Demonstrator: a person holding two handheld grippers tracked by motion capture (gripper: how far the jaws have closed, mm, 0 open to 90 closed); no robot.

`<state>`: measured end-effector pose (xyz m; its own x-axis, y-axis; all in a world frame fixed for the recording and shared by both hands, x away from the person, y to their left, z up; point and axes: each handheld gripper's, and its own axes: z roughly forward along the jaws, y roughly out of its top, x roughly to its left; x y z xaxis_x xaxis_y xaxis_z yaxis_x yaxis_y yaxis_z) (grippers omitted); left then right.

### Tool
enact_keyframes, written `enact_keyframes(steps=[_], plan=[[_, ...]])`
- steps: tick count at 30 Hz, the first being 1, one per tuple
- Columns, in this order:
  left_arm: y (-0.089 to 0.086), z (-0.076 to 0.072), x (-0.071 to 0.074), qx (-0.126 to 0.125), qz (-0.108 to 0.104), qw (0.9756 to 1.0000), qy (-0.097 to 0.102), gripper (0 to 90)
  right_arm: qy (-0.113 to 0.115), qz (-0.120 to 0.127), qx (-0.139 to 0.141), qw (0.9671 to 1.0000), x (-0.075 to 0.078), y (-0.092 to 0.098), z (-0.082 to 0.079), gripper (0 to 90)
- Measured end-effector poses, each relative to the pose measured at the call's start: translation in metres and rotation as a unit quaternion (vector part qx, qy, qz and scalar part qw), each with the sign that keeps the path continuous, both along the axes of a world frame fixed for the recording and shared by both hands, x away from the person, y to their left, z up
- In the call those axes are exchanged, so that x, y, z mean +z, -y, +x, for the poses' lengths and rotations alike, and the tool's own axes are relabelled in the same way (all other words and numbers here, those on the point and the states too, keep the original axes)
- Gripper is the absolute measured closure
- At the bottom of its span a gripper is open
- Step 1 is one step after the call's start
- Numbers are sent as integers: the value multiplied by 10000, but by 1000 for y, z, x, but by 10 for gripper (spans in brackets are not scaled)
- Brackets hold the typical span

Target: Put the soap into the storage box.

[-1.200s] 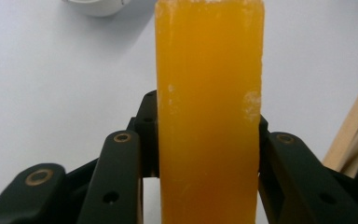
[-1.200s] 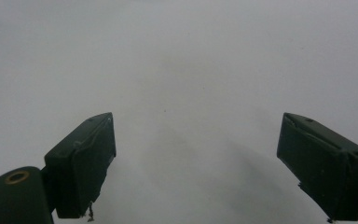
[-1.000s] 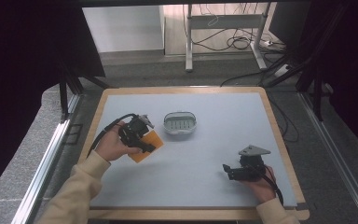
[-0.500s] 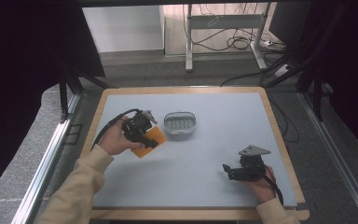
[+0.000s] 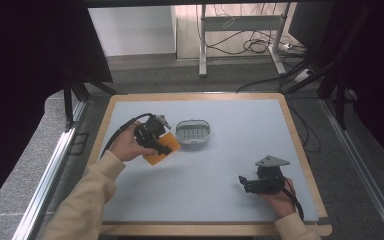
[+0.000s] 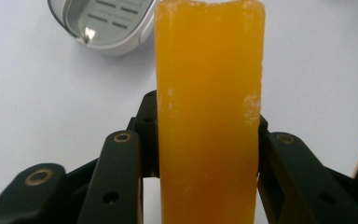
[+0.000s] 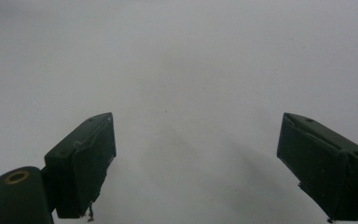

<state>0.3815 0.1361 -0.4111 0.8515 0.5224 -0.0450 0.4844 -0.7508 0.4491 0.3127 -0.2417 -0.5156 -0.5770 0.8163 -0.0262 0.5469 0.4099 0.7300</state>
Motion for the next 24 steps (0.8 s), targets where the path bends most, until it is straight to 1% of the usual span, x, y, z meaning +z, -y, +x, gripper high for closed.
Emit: enact_keyframes(steps=[2,6,9,14,15,20,24], plan=[[2,3,1,-61,-40,10000,-8,619,11,0,2,10000,0,0,0,118],[5,7,2,-131,45,9999,33,619,6,8,-13,10000,0,1,0,118],[6,9,4,-155,61,9999,45,619,8,13,-35,10000,0,3,0,118],[7,13,6,-173,83,9998,-16,619,20,11,-32,10000,0,3,-1,118],[8,13,6,-209,92,9997,-16,619,19,14,-28,10000,0,3,-1,118],[12,18,7,-216,122,9997,24,619,5,16,-17,10000,0,2,0,118],[18,24,9,-242,165,9996,50,619,1,34,-27,10000,0,3,0,118]])
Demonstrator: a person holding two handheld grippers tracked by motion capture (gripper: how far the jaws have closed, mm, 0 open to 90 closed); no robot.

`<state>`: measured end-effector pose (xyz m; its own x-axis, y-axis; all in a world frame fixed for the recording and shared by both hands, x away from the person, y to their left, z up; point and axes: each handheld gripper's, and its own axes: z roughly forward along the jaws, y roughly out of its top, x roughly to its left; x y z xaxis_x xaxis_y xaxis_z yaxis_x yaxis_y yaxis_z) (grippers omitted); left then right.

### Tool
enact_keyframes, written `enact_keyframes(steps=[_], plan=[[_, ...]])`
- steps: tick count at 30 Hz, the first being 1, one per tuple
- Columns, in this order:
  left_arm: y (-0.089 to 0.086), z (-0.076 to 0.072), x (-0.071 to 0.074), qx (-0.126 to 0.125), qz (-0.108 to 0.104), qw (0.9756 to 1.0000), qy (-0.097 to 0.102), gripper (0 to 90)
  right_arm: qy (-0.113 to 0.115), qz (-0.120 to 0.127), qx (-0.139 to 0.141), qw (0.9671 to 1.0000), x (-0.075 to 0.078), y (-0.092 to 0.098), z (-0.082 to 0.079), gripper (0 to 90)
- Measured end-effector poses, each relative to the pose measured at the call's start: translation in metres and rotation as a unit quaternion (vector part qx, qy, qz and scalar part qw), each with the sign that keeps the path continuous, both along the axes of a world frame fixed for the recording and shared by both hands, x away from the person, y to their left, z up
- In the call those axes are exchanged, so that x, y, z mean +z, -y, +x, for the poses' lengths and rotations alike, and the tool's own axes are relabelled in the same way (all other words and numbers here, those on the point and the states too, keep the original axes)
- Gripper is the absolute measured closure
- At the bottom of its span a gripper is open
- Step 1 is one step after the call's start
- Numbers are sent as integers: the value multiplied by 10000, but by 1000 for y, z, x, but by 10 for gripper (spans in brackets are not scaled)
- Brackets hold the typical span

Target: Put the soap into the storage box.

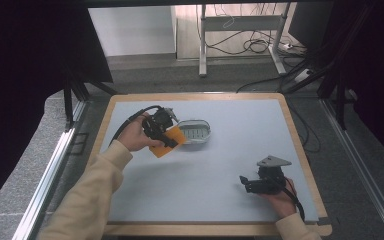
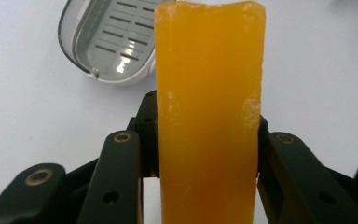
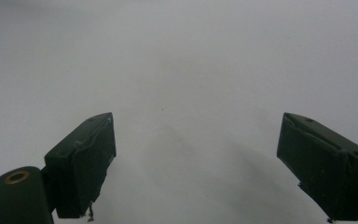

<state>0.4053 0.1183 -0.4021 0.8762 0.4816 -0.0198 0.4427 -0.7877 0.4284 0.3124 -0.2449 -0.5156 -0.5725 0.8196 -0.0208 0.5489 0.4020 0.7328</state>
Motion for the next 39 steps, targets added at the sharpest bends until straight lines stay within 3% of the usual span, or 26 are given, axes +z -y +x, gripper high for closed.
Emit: enact_keyframes(steps=[10,13,39], plan=[[7,13,1,-47,67,10000,-20,619,-7,-4,-1,10000,0,2,0,118],[6,18,3,14,-24,10000,-25,619,-4,-9,-4,10000,-1,1,0,118],[20,48,-3,-324,84,9994,87,619,-12,14,-11,10000,-1,4,1,118]])
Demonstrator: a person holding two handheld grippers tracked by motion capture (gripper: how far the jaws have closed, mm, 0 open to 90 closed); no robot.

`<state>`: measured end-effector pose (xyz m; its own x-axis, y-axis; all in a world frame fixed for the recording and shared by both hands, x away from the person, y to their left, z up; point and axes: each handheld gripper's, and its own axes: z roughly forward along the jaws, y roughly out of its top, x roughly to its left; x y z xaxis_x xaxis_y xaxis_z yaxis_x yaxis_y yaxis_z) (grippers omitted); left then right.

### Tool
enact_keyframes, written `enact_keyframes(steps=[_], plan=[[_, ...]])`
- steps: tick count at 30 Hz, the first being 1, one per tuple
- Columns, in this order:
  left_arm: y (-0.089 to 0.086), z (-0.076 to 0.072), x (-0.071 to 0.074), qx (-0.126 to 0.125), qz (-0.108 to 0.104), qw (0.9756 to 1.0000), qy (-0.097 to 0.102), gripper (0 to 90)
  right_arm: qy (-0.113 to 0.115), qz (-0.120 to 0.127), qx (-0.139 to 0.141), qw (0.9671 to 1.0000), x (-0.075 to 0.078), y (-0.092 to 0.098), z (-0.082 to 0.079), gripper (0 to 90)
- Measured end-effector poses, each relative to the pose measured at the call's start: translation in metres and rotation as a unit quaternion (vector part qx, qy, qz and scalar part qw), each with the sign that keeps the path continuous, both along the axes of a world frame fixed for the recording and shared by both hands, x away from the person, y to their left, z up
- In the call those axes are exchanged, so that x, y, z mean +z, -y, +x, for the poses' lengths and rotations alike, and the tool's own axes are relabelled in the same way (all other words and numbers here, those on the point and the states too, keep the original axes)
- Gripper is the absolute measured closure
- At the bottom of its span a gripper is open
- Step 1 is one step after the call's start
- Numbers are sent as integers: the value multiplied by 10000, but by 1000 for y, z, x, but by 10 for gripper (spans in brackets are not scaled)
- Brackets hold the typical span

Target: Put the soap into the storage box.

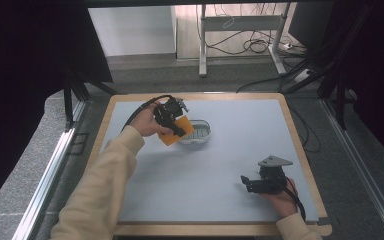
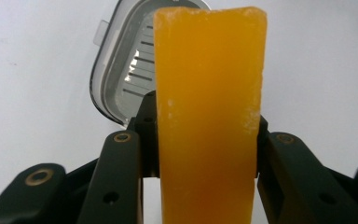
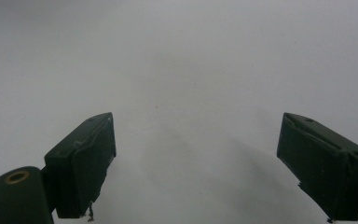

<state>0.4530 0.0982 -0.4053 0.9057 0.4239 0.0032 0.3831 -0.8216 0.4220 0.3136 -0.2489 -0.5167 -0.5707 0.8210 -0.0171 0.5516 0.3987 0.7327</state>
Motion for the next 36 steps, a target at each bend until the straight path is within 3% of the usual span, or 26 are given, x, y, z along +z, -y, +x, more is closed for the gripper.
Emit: enact_keyframes(steps=[23,36], plan=[[26,22,7,-346,140,9993,20,620,98,181,73,9998,2,3,-6,118],[35,37,3,-382,209,9990,27,620,115,195,72,9997,2,4,-7,118]])
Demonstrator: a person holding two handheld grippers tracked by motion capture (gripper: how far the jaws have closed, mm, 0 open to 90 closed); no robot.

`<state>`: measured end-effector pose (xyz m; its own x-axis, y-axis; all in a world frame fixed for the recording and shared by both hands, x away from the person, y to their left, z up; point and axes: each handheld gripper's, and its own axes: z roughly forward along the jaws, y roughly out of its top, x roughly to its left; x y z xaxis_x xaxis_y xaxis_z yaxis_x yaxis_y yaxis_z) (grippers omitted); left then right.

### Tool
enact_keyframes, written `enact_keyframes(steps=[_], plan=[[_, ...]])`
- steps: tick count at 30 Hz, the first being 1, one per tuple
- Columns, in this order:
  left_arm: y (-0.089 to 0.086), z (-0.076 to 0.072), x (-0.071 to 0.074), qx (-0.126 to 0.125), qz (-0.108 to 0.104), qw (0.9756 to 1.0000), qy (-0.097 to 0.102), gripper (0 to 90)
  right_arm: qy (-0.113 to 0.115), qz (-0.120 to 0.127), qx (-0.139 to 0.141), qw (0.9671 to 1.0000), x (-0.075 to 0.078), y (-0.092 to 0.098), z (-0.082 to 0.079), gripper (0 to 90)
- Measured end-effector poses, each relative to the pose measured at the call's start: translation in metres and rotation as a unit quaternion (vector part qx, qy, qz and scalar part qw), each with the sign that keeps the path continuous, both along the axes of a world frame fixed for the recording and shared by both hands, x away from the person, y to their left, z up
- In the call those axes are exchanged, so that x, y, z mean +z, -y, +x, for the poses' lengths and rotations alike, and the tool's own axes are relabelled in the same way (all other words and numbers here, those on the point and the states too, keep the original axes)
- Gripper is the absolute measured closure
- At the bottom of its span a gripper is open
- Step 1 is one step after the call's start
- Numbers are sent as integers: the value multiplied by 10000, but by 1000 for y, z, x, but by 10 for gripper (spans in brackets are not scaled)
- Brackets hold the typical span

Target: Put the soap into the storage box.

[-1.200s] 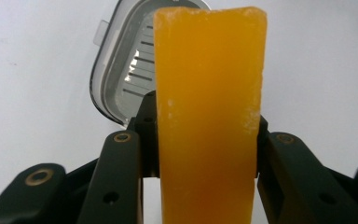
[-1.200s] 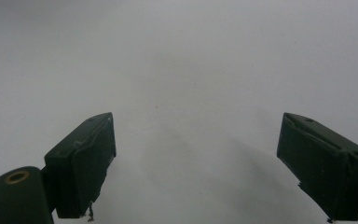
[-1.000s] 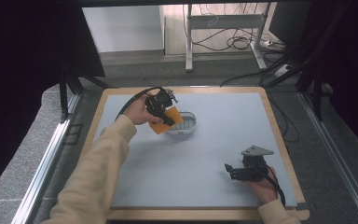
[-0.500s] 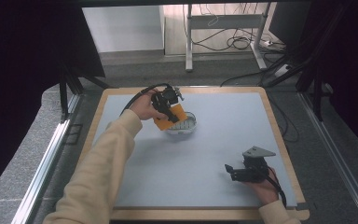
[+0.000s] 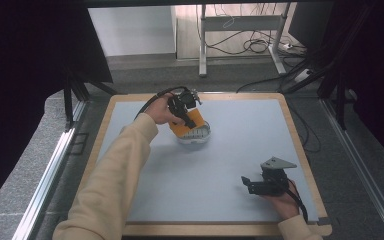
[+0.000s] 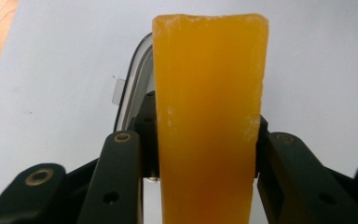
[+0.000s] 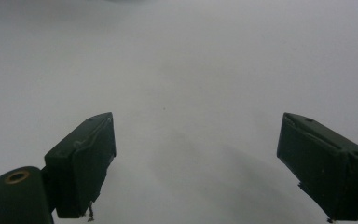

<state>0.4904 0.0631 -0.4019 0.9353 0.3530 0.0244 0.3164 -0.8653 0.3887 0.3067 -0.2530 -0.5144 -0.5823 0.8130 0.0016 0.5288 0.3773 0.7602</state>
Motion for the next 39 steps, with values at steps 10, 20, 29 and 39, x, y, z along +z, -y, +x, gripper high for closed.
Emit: enact_keyframes(steps=[10,20,29,39], plan=[[12,20,-13,-311,114,9994,-113,619,-10,30,-38,10000,0,3,0,118],[21,24,-31,-530,437,9974,-196,619,-21,54,-61,10000,0,5,-1,118],[29,24,-40,-610,483,9967,-230,618,-18,20,-67,10000,0,4,-1,118],[21,28,-26,-138,155,9997,125,478,-31,25,-56,10000,-1,4,-1,118]])
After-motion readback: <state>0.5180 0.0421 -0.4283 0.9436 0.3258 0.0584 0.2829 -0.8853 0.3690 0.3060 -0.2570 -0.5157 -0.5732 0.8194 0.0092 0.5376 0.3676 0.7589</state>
